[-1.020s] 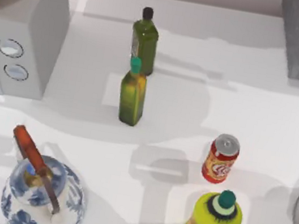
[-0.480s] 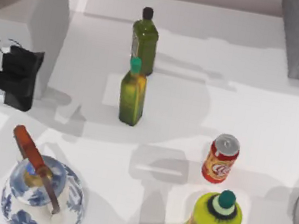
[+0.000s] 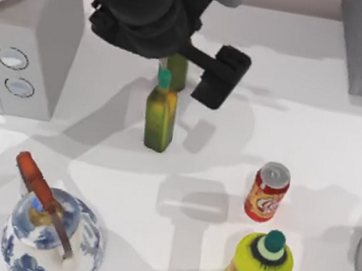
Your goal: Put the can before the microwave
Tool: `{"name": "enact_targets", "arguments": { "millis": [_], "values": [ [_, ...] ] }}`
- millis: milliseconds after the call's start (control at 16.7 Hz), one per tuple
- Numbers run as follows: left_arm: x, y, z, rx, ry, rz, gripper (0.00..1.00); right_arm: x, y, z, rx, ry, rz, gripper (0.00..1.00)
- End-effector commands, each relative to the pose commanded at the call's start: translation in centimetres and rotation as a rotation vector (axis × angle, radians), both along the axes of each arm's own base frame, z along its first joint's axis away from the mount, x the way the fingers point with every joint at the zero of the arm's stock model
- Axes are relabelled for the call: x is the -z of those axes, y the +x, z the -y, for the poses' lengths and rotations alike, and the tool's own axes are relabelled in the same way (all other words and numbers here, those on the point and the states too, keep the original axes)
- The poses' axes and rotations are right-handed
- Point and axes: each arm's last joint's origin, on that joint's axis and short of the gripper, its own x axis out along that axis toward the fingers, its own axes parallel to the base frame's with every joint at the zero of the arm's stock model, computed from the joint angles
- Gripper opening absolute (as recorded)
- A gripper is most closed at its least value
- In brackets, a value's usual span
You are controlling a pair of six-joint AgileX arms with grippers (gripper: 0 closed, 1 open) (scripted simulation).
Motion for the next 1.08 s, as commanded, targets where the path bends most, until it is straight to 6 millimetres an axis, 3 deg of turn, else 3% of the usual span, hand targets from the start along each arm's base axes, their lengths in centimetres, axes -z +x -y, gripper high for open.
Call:
{"name": "enact_targets", "arguments": {
  "millis": [240,480,660,1080],
  "values": [
    [4.0,1.8,8.7,0.118,0.131,-0.153,1.00,0.0,0.0,0.0,0.000,0.000,0.000,1.00],
    [7.2,1.0,14.2,0.197,0.218,-0.216,1.00,0.0,0.0,0.0,0.000,0.000,0.000,1.00],
    [8.7,0.4,16.0,0.225,0.254,-0.235,1.00,0.0,0.0,0.0,0.000,0.000,0.000,1.00],
    [9.0,0.5,16.0,0.224,0.258,-0.238,1.00,0.0,0.0,0.0,0.000,0.000,0.000,1.00]
  ]
}}
